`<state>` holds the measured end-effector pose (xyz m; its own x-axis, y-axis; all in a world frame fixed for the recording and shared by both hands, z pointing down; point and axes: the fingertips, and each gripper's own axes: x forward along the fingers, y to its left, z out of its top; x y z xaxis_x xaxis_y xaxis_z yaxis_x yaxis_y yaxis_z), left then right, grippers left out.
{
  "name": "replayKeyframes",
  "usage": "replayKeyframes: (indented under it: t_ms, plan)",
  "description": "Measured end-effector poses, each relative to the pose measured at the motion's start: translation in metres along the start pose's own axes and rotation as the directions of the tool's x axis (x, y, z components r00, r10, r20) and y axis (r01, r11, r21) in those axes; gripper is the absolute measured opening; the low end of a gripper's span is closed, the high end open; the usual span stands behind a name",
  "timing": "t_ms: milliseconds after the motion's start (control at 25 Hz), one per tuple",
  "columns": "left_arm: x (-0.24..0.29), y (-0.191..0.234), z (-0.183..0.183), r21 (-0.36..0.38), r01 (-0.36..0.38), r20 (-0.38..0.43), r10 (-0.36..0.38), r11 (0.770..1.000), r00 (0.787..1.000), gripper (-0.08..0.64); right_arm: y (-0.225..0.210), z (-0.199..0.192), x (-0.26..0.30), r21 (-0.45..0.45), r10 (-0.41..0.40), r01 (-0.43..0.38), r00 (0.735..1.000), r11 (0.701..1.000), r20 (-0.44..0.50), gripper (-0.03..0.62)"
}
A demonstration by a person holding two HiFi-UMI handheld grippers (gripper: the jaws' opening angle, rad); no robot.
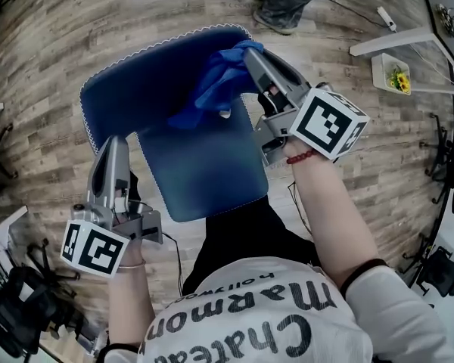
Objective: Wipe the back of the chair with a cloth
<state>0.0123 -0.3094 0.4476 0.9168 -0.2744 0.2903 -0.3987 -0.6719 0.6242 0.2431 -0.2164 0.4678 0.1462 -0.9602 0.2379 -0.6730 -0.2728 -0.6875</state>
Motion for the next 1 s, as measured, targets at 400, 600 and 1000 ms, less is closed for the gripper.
replayKeyframes:
  t_ms: [400, 600, 1000]
  plan:
    - [-0.018, 0.019, -0.003, -0.039, -0.063, 0.03, 0.064, 0.997, 0.997, 0.008, -0.004, -0.004, -0.004, -0.032, -0.047, 0.048, 0.998, 0.998, 0.038, 0.069]
    - [-0.033, 0.032, -0.013, -0.041, -0.1, 0.004, 0.1, 0.994, 0.995, 0.008, 0.048, -0.043, 0.03, -0.161, 0.05, -0.06, 0.997, 0.985, -0.066, 0.069]
    - [-0.064, 0.062, -0.009, -0.082, -0.157, 0.029, 0.16, 0.984, 0.987, 0.008, 0.165, -0.144, 0.086, -0.165, 0.293, -0.356, 0.902, 0.92, -0.316, 0.069]
